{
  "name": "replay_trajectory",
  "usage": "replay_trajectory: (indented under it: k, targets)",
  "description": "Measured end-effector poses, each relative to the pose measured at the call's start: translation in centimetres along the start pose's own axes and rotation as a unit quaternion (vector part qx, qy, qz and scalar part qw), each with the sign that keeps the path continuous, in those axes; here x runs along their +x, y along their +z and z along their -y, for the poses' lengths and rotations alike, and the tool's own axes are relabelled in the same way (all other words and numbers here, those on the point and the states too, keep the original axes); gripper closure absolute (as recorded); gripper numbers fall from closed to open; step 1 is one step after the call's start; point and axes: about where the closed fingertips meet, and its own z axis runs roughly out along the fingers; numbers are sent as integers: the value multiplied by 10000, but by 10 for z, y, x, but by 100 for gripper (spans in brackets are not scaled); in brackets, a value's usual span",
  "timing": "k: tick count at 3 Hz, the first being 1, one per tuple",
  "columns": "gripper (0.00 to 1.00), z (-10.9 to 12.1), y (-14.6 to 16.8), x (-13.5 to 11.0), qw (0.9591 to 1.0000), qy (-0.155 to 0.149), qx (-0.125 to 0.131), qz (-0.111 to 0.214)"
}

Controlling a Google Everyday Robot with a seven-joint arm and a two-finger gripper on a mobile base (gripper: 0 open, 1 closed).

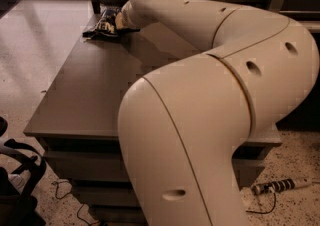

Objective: Move rxbar blueberry near blue chip bag

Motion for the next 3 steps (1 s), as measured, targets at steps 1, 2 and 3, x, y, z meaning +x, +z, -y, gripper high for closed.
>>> replay_trajectory:
  k: [1,2,3]
  targets:
    - [13,-1,1,1,10000,-3,-8,-12]
    - [0,-2,3,2,10000,-5,-15,-23]
    - [0,-2,3,2,10000,-6,-15,-23]
